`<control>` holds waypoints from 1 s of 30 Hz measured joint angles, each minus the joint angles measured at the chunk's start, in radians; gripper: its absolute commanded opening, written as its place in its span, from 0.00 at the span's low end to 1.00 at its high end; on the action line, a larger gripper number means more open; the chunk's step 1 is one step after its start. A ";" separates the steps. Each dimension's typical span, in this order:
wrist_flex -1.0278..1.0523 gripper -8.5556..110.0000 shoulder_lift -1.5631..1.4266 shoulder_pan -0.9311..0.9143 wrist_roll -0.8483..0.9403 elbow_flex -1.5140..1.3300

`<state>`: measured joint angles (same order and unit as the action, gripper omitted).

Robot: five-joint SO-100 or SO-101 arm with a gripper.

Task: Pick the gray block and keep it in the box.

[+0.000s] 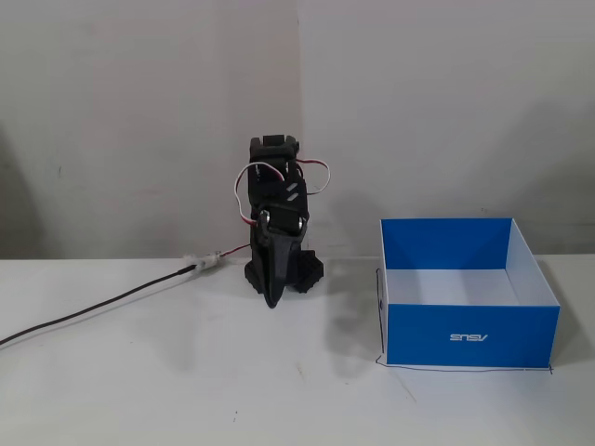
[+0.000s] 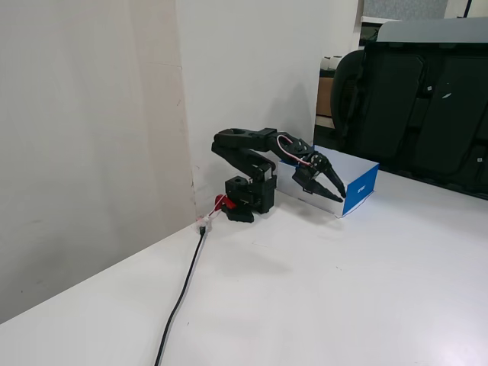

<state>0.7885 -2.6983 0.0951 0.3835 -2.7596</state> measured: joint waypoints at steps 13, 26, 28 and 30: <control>0.081 0.07 -0.514 -0.025 0.000 -0.299; 0.221 0.07 -0.572 -0.075 -0.017 -0.331; 0.221 0.07 -0.572 -0.071 -0.017 -0.331; 0.221 0.07 -0.572 -0.067 -0.017 -0.331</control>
<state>1.0094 -3.2704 0.0276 0.3666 -3.0910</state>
